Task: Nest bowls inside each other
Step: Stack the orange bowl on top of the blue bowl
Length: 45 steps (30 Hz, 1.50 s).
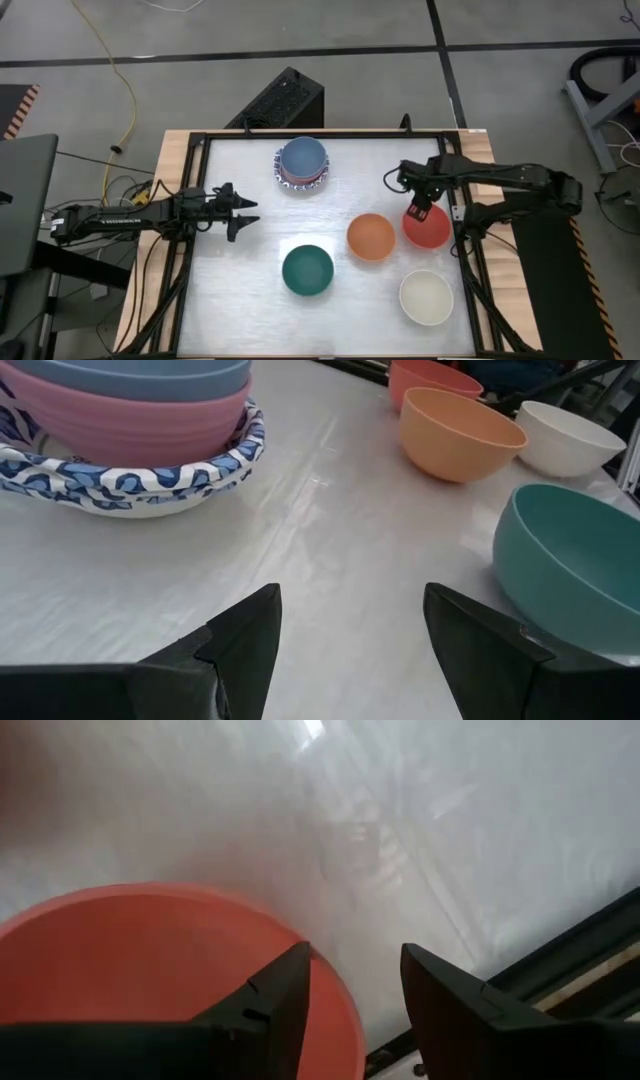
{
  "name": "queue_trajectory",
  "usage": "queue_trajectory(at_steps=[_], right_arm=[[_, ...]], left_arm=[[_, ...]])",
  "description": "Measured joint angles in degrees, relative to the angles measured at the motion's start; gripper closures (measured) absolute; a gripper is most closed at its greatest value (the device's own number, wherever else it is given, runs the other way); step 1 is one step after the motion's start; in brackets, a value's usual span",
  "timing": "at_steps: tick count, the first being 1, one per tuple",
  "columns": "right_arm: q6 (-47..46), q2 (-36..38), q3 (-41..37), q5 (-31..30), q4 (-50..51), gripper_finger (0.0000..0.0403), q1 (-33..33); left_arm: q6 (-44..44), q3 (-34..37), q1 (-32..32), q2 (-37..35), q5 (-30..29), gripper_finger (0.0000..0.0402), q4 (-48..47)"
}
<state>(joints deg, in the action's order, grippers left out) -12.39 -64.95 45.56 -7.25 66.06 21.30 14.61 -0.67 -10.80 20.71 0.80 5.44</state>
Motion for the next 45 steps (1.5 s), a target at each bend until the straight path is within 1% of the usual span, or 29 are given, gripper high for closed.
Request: queue_trajectory(at_steps=[4,8,11,13,16,17,20,24,28,30,33,35,40,45], right_arm=[[3.3,-2.89,0.0,2.76,-0.68,0.0226,1.2],[4.84,-7.73,0.0,2.85,-0.64,0.0233,2.12],[4.97,-11.52,0.0,2.85,0.14,0.0267,2.52],[5.38,-13.57,0.0,2.85,0.66,0.0306,2.45],[5.37,-15.46,0.02,2.85,1.34,0.0377,2.31],[5.36,-15.7,0.02,2.87,1.35,0.0388,2.31],[3.95,-15.6,0.02,2.78,1.14,0.0389,2.31],[2.98,-13.29,0.28,2.65,0.92,0.0397,2.31],[-0.98,-10.35,2.25,-1.27,0.9,0.0398,2.38],[-1.84,-8.67,3.62,-2.11,0.8,0.0399,2.42],[-2.61,-6.78,5.66,-1.7,0.37,0.0399,2.4],[-2.59,-5.61,6.89,0.08,0.64,0.0391,2.4],[-0.8,-2.19,8.76,5.15,3.1,0.0337,2.0],[-2.51,1.65,8.43,5.68,4.47,0.0267,0.32]], left_arm=[[0.02,-0.02,-0.01,0.0,0.0,0.0167,-0.21],[0.0,0.0,-0.01,0.0,0.0,0.0167,-0.67],[-0.23,0.0,0.0,0.01,-0.02,0.0167,-0.85],[-0.24,0.0,-0.01,0.0,-0.07,0.0167,-0.86],[-0.26,0.0,0.0,0.02,-0.09,0.0167,-0.87],[-0.26,0.0,0.0,0.01,-0.12,0.0167,-0.86],[-0.31,0.0,0.01,0.0,-0.17,0.0167,-0.89],[-0.33,0.0,-0.01,0.01,-0.2,0.0167,-0.94],[-0.33,0.0,0.01,0.02,-0.2,0.0167,-1.02],[-0.33,0.0,0.0,0.01,-0.2,0.0167,-1.02],[-0.33,0.0,-0.01,0.01,-0.21,0.0167,-1.03],[-0.33,0.0,-0.01,0.02,-0.2,0.0167,-1.04],[-0.33,0.0,0.01,0.01,-0.2,0.0167,-1.31],[-0.33,0.0,-0.01,0.02,-0.2,0.0167,-2.22]])
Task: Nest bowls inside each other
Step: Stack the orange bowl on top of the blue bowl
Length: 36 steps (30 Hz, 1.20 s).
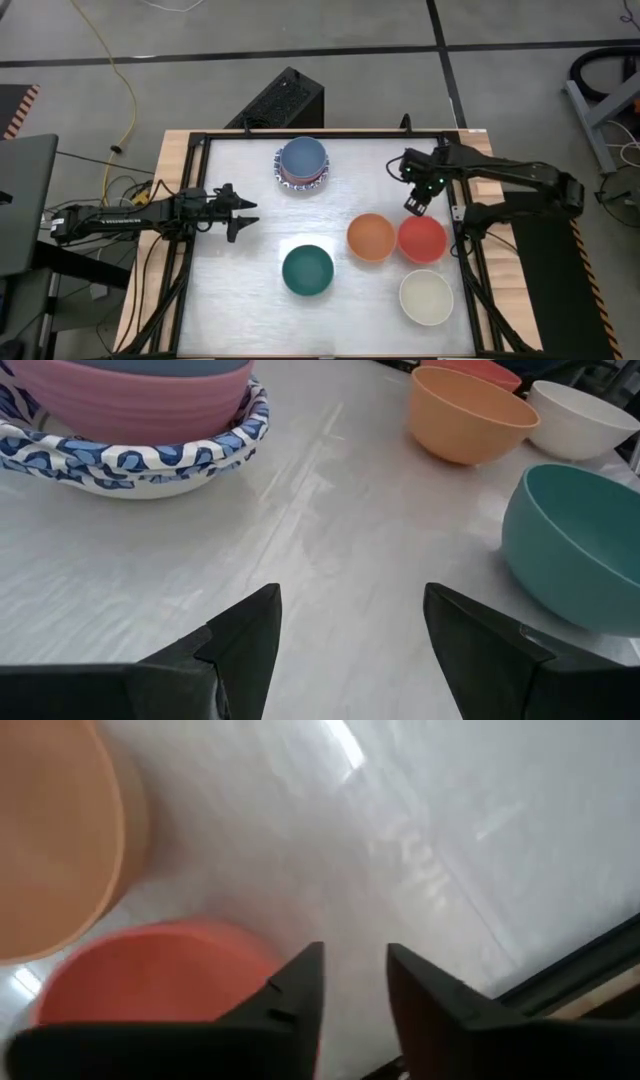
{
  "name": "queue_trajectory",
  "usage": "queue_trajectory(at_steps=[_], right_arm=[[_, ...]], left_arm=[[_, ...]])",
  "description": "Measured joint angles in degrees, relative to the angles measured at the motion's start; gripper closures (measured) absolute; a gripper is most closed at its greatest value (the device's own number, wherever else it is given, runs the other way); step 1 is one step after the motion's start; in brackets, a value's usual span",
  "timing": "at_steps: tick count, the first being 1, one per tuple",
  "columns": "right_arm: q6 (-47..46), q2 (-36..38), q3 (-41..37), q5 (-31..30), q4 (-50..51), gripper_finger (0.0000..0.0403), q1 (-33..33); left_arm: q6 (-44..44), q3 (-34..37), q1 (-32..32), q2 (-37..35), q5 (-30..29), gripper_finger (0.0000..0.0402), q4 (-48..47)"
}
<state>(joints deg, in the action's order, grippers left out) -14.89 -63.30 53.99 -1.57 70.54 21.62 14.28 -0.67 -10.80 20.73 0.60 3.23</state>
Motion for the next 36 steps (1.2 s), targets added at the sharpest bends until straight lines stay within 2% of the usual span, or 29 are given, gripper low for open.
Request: queue_trajectory(at_steps=[5,9,12,22,25,27,33,36], right_arm=[[-4.38,0.76,-2.58,2.49,1.2,0.0189,-1.52],[-6.3,-0.61,-5.37,3.56,0.11,0.0151,-1.8],[-6.27,-1.99,-7.08,5.46,-0.33,0.0145,-2.46],[-4.72,-5.78,-11.42,6.02,-1.44,0.0146,-3.64],[-4.62,-7.17,-11.44,6.02,-1.91,0.0171,-3.64],[-4.15,-7.98,-11.42,6.04,-1.96,0.0207,-3.63],[-2.2,-10.38,-11.4,6.04,-1.98,0.0376,-3.53],[-3.8,-10.9,-11.27,4.54,-3.57,0.0383,-3.27]], left_arm=[[-0.14,0.0,0.01,-0.01,0.0,0.0167,0.0],[-0.3,0.0,0.0,0.0,0.0,0.0167,0.02],[-0.24,0.0,0.0,-0.01,0.0,0.0167,0.04],[-0.25,0.0,0.0,-0.02,0.0,0.0167,0.11],[-0.39,0.0,0.0,-0.02,-0.02,0.0167,0.13],[-0.5,0.0,0.0,-0.01,-0.5,0.0167,0.13],[-0.46,0.0,0.0,-0.02,-1.42,0.0167,0.15],[-0.44,0.0,0.01,-0.01,-1.43,0.0167,0.15]])
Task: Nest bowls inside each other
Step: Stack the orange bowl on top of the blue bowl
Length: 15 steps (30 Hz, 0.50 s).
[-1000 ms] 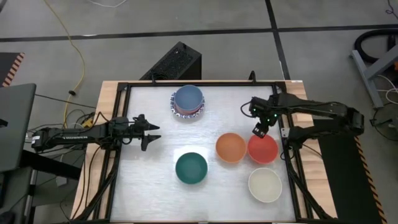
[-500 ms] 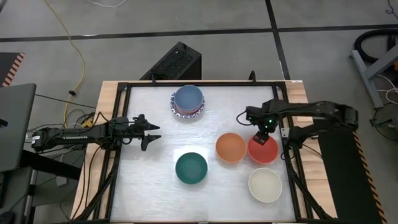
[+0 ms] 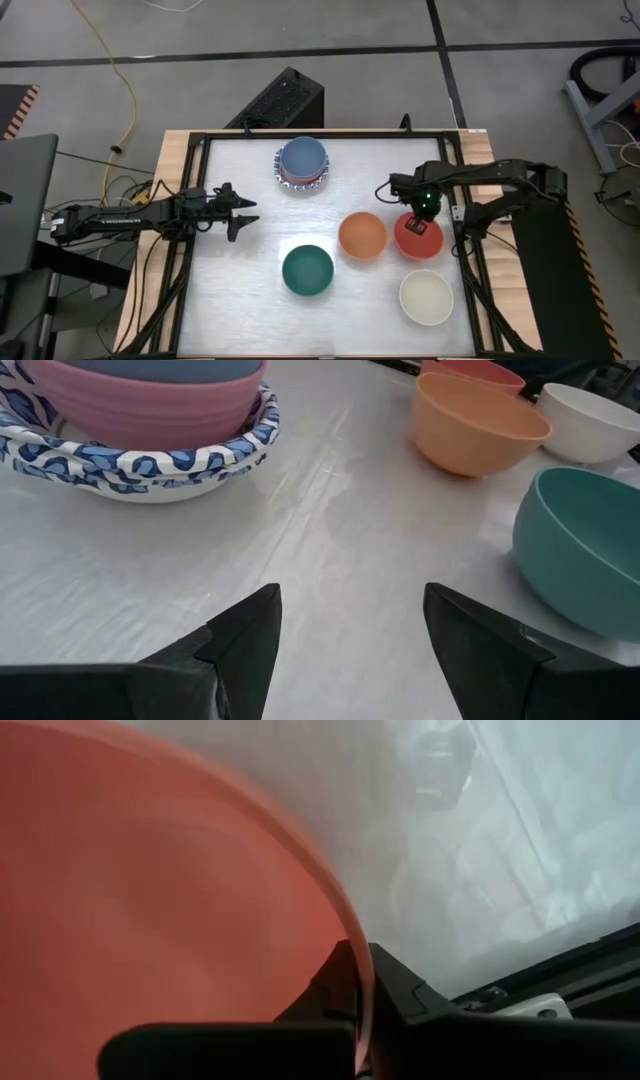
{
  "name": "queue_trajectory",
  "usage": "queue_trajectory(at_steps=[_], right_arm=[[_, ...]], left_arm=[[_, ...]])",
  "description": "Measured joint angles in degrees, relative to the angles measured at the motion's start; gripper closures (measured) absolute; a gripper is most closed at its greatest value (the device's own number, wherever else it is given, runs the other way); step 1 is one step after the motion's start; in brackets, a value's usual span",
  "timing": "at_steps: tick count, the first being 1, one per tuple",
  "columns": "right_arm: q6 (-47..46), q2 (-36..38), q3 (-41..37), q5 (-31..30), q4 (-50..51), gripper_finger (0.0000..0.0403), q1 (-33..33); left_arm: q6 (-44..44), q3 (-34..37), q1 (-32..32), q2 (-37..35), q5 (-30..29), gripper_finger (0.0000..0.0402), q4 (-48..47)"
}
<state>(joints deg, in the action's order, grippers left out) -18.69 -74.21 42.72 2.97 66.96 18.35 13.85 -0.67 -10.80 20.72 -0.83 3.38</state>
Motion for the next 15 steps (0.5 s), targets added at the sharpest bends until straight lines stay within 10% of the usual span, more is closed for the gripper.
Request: queue_trajectory(at_steps=[15], right_arm=[[-15.95,-0.23,7.85,-2.78,-12.67,0.0392,15.8]], left_arm=[[-0.04,0.0,-0.01,0.0,-0.01,0.0167,0.17]])
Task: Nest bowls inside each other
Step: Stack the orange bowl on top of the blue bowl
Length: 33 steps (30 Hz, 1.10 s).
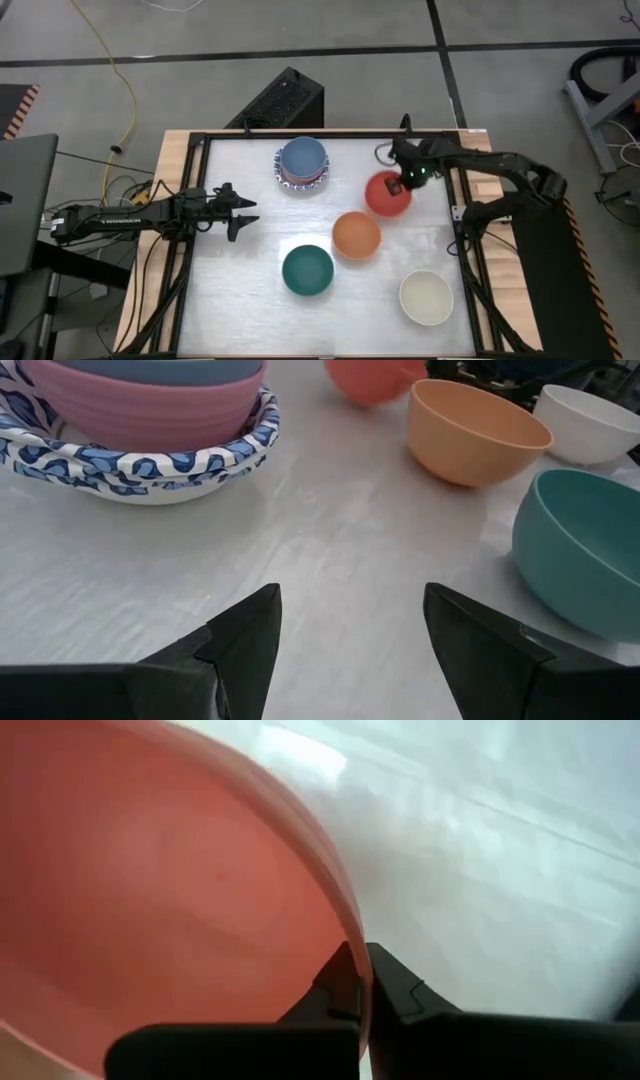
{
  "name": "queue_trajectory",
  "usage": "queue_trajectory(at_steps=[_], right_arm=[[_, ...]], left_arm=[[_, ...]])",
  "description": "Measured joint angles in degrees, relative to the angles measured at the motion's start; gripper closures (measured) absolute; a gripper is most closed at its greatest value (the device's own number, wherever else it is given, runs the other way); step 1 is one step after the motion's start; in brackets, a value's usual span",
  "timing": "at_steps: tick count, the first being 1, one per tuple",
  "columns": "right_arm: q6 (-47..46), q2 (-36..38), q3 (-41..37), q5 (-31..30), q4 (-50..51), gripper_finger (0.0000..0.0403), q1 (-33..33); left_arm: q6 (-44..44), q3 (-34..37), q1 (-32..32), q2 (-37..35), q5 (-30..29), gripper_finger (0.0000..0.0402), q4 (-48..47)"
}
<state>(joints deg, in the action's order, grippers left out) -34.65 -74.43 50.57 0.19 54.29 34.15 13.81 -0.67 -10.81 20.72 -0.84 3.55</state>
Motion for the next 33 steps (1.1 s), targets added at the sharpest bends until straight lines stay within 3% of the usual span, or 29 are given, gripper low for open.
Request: queue_trajectory(at_steps=[11,16,27,30,33], right_arm=[[6.71,-2.78,19.07,0.82,-11.65,0.0393,8.48],[11.12,-15.11,36.37,3.68,-8.47,0.0393,7.97],[20.22,-44.71,78.85,9.3,11.23,0.0394,4.25],[21.4,-50.06,84.5,9.21,13.01,0.0394,3.18],[21.4,-51.37,82.94,11.71,10.27,0.0394,2.46]], left_arm=[[0.26,0.0,0.01,0.0,0.11,0.0167,-0.09],[0.54,0.0,0.01,0.0,0.13,0.0167,-0.22],[2.39,0.0,0.0,-0.01,0.52,0.0167,-0.22],[2.46,0.0,0.0,0.0,0.52,0.0167,-0.22],[2.48,0.0,0.01,0.0,0.52,0.0167,-0.2]])
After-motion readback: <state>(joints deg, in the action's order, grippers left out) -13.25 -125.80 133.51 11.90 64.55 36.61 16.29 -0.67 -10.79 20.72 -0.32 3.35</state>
